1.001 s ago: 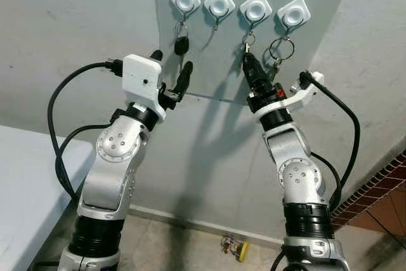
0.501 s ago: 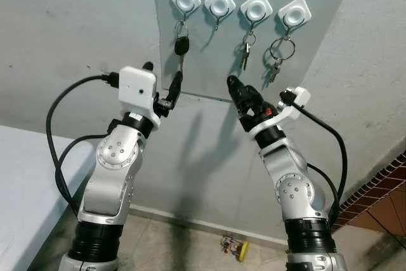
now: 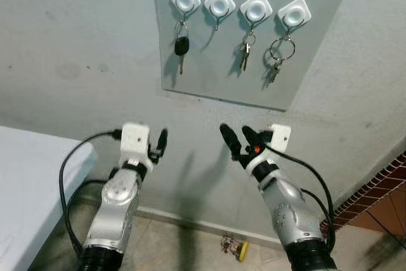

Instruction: Hang keys on a hook

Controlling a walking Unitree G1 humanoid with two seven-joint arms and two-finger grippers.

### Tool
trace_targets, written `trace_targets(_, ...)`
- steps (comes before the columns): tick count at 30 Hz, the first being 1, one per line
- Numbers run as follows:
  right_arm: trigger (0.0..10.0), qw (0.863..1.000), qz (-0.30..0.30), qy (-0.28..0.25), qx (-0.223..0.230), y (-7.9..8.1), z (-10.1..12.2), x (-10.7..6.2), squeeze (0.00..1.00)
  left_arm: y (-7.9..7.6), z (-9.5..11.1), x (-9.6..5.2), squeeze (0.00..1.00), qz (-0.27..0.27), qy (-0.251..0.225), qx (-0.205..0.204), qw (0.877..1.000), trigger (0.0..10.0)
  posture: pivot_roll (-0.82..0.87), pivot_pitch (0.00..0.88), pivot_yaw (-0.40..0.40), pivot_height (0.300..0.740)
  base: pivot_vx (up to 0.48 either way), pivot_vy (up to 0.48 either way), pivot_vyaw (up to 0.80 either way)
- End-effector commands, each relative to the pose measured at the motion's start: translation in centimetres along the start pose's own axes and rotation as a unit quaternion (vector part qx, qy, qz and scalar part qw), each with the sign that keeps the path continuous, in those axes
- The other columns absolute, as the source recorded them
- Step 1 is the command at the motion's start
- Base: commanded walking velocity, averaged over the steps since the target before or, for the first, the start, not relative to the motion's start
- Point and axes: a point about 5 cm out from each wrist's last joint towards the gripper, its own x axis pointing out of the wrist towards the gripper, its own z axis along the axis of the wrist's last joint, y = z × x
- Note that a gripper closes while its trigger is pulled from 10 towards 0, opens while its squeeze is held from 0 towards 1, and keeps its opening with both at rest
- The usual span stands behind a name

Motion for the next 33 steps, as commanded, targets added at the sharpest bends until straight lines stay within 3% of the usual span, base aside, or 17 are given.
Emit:
trace_targets(1, 10.0, 1.0, -0.004, 0.004, -0.012, -0.3, -0.3, 0.0, 0.0, -0.2, -0.3, 0.0, 0.0, -0.007, -0.002, 0.008, 1.0, 10.0, -0.08, 0.0, -0.028, 0.724, 0.0, 0.0, 0.0)
trace_targets(4, 10.0, 0.999, -0.015, 0.022, -0.038, -1.1, -1.3, -0.4, 0.0, -0.4, -2.0, -0.2, 0.0, -0.023, 0.018, 0.003, 1.0, 10.0, -0.08, 0.0, -0.026, 0.724, 0.0, 0.0, 0.0)
trace_targets(5, 10.0, 0.998, -0.02, 0.035, -0.049, -1.5, -1.9, -0.6, 0.0, -0.5, -2.9, -0.3, 0.0, -0.028, 0.032, -0.019, 0.999, 10.0, -0.08, 0.0, -0.026, 0.724, 0.0, 0.0, 0.0)
trace_targets(9, 10.0, 0.993, -0.039, 0.072, -0.08, -2.7, -3.7, -1.5, 0.0, -0.7, -5.1, -0.5, 0.0, -0.033, 0.068, -0.038, 0.996, 10.0, -0.09, 0.0, -0.022, 0.724, 0.0, 0.0, 0.0)
trace_targets(12, 10.0, 0.987, -0.059, 0.111, -0.095, -3.8, -5.2, -2.3, 0.0, -0.9, -6.7, -0.8, 0.0, -0.037, 0.102, -0.012, 0.994, 10.0, -0.1, 0.0, -0.021, 0.724, 0.0, 0.0, 0.0)
trace_targets(14, 10.0, 0.975, -0.076, 0.168, -0.126, -4.8, -7.1, -3.9, 0.0, -1.2, -8.8, -1.6, 0.0, -0.027, 0.153, -0.044, 0.987, 10.0, -0.1, 0.0, -0.018, 0.724, 0.0, 0.0, 0.0)
trace_targets(21, 10.0, 0.951, -0.107, 0.242, -0.16, -6.1, -9.5, -6.3, 0.0, -1.9, -11.6, -3.4, 0.0, -0.028, 0.22, -0.072, 0.972, 10.0, -0.11, 0.0, -0.01, 0.724, 0.0, 0.0, 0.0)
trace_targets(27, 10.0, 0.942, -0.125, 0.268, -0.162, -6.6, -10.3, -7.4, 0.0, -2.5, -12.6, -4.2, 0.0, -0.035, 0.244, -0.075, 0.966, 10.0, -0.11, 0.0, -0.01, 0.724, 0.0, 0.0, 0.0)
trace_targets(31, 10.0, 0.925, -0.147, 0.319, -0.143, -7.1, -12.1, -9.8, 0.0, -2.5, -15.1, -7.0, 0.0, -0.022, 0.315, -0.079, 0.945, 10.0, -0.12, 0.0, -0.005, 0.724, 0.0, 0.0, 0.0)
trace_targets(33, 10.0, 0.923, -0.15, 0.324, -0.141, -7.2, -12.2, -10.1, 0.0, -2.4, -15.3, -7.3, 0.0, -0.02, 0.322, -0.079, 0.943, 10.0, -0.12, 0.0, -0.005, 0.724, 0.0, 0.0, 0.0)
